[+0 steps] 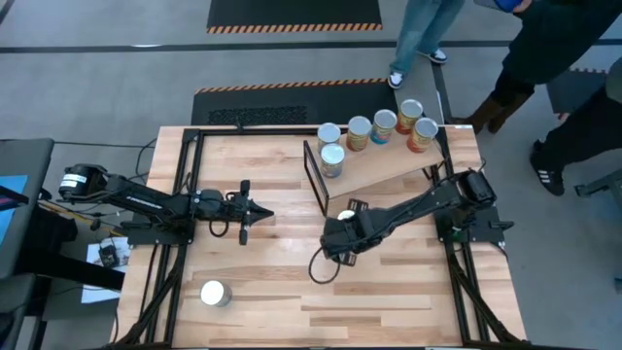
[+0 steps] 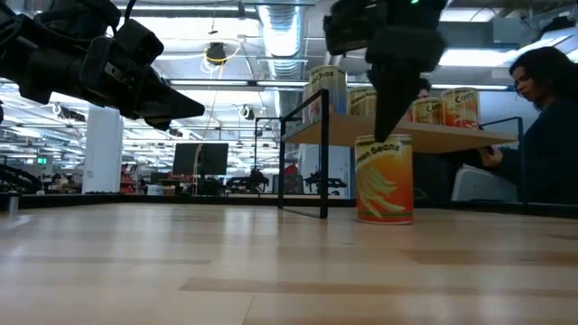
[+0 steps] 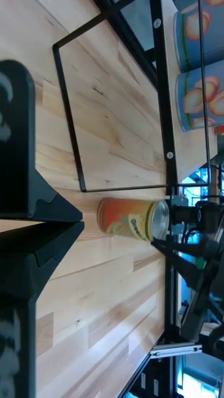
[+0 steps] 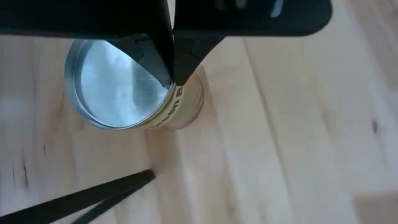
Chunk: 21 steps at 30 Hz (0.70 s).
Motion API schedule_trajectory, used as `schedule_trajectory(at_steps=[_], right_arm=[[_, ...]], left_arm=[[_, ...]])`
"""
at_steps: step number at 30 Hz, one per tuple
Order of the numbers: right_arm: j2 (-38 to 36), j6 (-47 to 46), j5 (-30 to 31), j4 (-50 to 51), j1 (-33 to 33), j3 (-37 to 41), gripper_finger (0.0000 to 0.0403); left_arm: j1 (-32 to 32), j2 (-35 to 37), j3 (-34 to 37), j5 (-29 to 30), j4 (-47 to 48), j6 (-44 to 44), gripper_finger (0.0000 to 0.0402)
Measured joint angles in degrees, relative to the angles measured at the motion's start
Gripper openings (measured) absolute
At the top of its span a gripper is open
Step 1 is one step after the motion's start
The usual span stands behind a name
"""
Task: Pick and place cans onto a shelf
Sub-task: Put the canned green beans aligned with the other canned green beans on the shelf
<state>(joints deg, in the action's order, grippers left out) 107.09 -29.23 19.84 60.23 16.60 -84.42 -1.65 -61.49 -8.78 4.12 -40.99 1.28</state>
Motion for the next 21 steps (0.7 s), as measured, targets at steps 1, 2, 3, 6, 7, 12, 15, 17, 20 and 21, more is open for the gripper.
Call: schedule_trajectory(at_steps=[1, 2, 3, 6, 7, 12, 15, 17, 20, 21], right_arm=[[0.0, 1.1, -0.02, 1.22, 0.57, -0.15, 0.0014], [0.0, 1.98, -0.05, 2.98, 1.15, -0.49, 0.0012], [0.02, 2.52, -0.15, 4.82, 1.74, -0.88, 0.0009], [0.11, 5.2, 0.4, 9.37, 3.85, -2.37, 0.0005], [0.11, 6.77, 0.54, 10.95, 4.62, -3.0, 0.0005], [-1.53, 14.27, 4.45, 19.72, 9.18, -6.19, 0.0006], [-4.07, 14.49, 6.43, 26.38, 11.52, -8.3, 0.0004], [-7.11, 15.9, 8.14, 27.88, 12.55, -8.88, 0.0005], [-12.18, 21.8, 10.75, 26.85, 12.64, -8.94, 0.0005], [-13.86, 23.72, 11.21, 26.58, 12.09, -8.94, 0.0004]], left_arm=[[0.01, 0.01, 0.0, 0.0, 0.02, 0.02, 0.0], [0.0, 0.02, 0.0, 0.0, 0.02, 0.02, 0.0], [0.0, 0.01, 0.0, 0.0, 0.02, 0.02, 0.0], [0.0, 0.0, 0.0, 0.0, 0.02, 0.02, 0.0], [0.0, 0.01, 0.0, 0.0, 0.01, 0.02, 0.0], [0.0, 0.0, 0.0, -0.02, 0.04, 0.02, 0.0], [0.0, 0.01, 0.0, -0.04, 0.09, 0.04, 0.0], [0.0, 0.01, 0.0, -0.04, 0.19, 0.04, 0.0], [0.0, 0.0, 0.0, -0.04, 0.22, 0.0, 0.0], [0.01, 0.0, 0.0, -0.04, 0.16, 0.0, 0.0]])
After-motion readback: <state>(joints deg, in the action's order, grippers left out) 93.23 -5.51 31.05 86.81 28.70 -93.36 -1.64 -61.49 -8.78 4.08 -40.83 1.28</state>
